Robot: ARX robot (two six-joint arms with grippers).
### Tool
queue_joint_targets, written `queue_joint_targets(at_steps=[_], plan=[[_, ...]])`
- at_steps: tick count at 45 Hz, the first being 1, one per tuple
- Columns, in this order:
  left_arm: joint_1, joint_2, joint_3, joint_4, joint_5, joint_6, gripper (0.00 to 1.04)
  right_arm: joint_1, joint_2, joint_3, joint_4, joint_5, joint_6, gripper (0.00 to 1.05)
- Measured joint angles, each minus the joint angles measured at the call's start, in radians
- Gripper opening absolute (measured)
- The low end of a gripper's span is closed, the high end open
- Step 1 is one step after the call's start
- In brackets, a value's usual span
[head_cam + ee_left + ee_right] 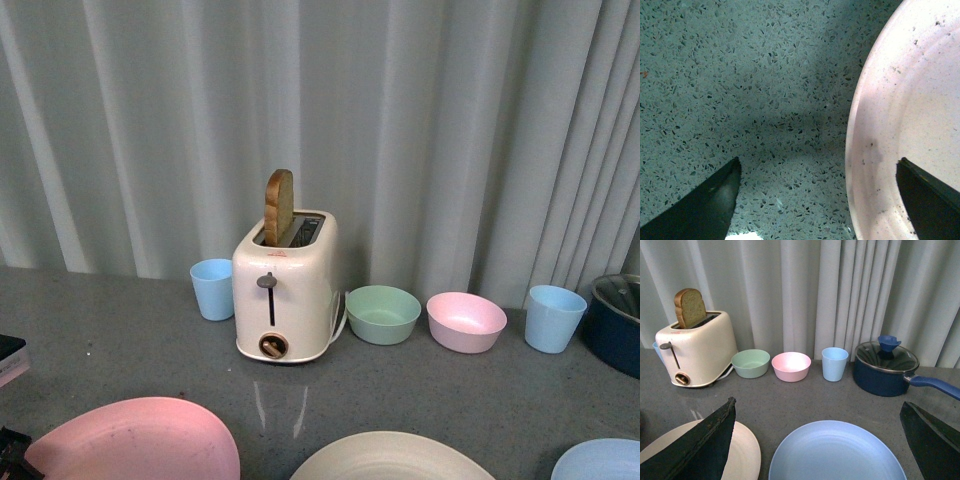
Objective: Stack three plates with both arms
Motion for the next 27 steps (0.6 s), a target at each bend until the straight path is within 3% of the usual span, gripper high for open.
queue_joint_targets(at_steps=[16,23,27], plan=[[-0.006,0.001,-0.006,0.011,0.003,-0.002,0.42,0.0,0.0,0.0,0.0,0.0,0.0,0.97],[-0.014,0.002,-0.006,0.016,0.008,-0.005,0.11,0.0,0.0,0.0,0.0,0.0,0.0,0.97],[-0.014,0.002,-0.006,0.023,0.023,-0.027,0.04,0.0,0.0,0.0,0.0,0.0,0.0,0.97]])
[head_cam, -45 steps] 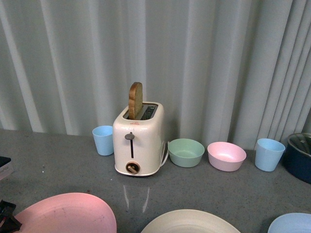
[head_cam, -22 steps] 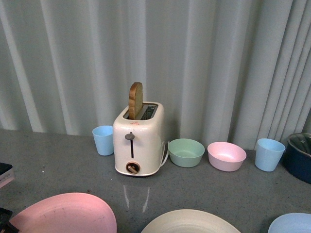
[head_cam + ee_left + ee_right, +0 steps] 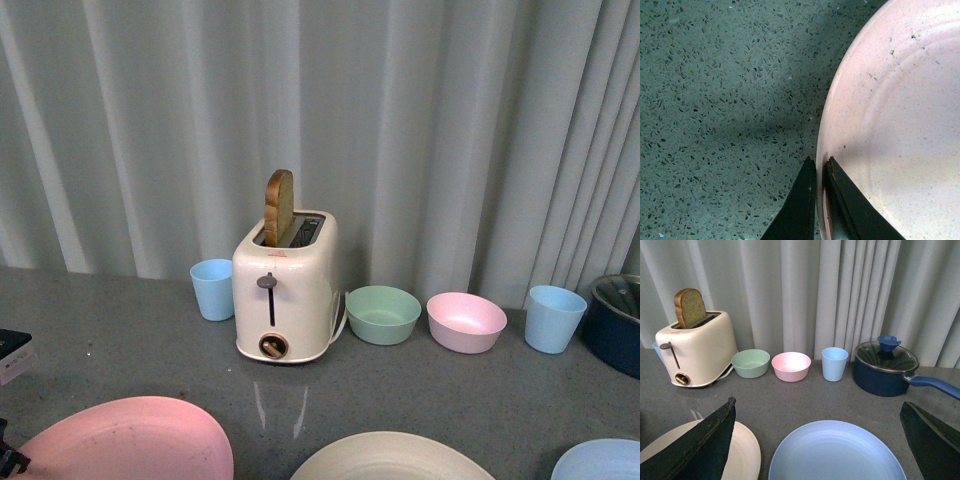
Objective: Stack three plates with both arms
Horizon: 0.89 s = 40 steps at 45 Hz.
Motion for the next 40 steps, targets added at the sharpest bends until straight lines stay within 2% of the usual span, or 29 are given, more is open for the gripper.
queue_joint_targets(at_steps=[21,35,40], plan=[[0.012,-0.007,0.041,-0.091,0.037,-0.036,0.04,0.0,0.0,0.0,0.0,0.0,0.0,0.97],[0.06,-0.052,0.131,-0.201,0.059,-0.055,0.03,0.0,0.0,0.0,0.0,0.0,0.0,0.97],[0.085,-0.078,0.176,-0.262,0.093,-0.072,0.03,0.0,0.0,0.0,0.0,0.0,0.0,0.97]])
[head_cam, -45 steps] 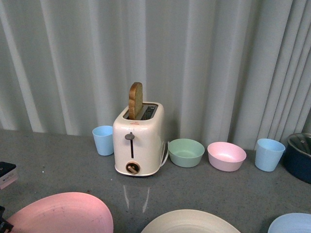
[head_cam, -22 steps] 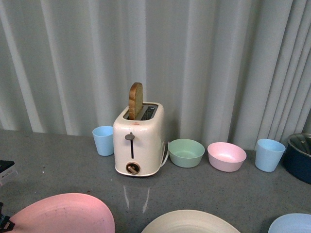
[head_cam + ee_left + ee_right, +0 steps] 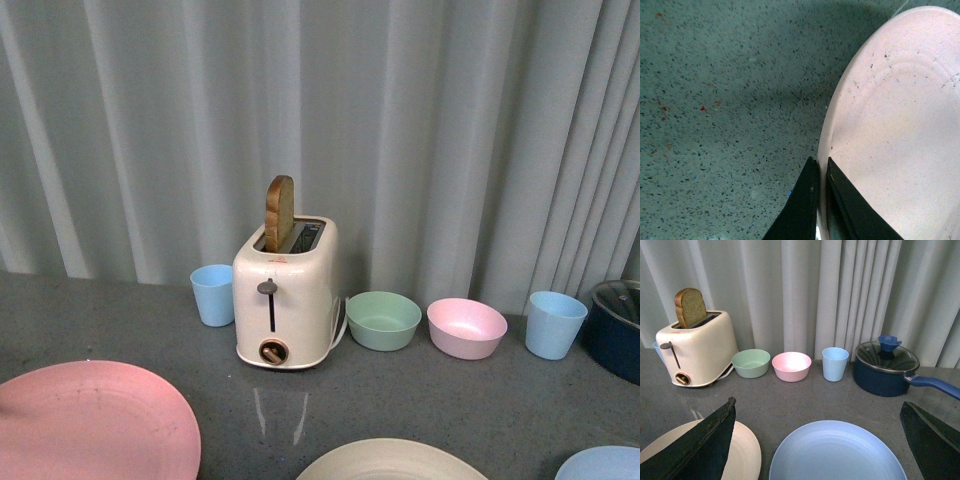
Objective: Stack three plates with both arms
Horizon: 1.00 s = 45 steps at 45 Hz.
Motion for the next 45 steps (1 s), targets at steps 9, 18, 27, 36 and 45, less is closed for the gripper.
queue_joint_targets(at_steps=[9,18,27,36,45], plan=[[0.019,-0.053,0.063,-0.119,0.081,-0.047,0.03,0.0,0.0,0.0,0.0,0.0,0.0,0.97],[-0.044,-0.146,0.021,-0.162,0.123,-0.08,0.03,0.0,0.0,0.0,0.0,0.0,0.0,0.97],[-0.182,-0.218,-0.092,-0.14,0.151,-0.105,0.03,0.0,0.0,0.0,0.0,0.0,0.0,0.97],[-0.344,-0.252,-0.181,-0.067,0.134,-0.144,0.03,0.0,0.0,0.0,0.0,0.0,0.0,0.97],[-0.47,-0.235,-0.179,0.007,0.091,-0.237,0.03,0.0,0.0,0.0,0.0,0.0,0.0,0.97]])
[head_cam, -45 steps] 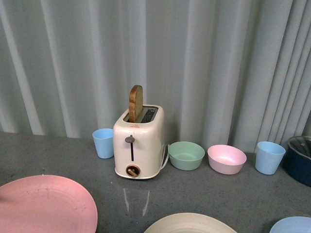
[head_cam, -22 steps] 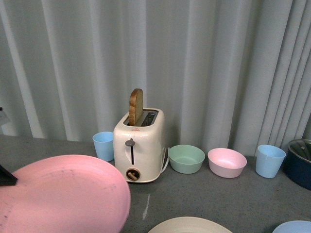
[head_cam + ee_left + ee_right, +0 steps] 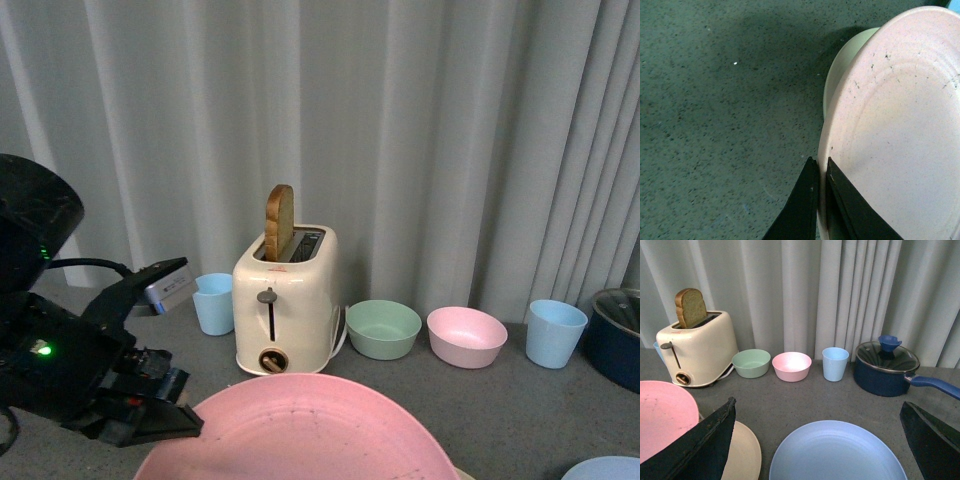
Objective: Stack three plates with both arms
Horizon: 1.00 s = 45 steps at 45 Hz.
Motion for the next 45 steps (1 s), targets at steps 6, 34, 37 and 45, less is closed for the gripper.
queue_joint_targets(at_steps=[6,34,37,45], plan=[[-0.046,0.044,0.04,0.014,-0.03,-0.048,0.03,0.0,0.0,0.0,0.0,0.0,0.0,0.97],[-0.169,0.211,0.144,0.08,-0.134,-0.153,0.03,0.0,0.0,0.0,0.0,0.0,0.0,0.97],[-0.171,0.215,0.144,0.092,-0.141,-0.158,0.03,0.0,0.0,0.0,0.0,0.0,0.0,0.97],[-0.175,0.219,0.144,0.109,-0.142,-0.177,0.03,0.0,0.0,0.0,0.0,0.0,0.0,0.97]])
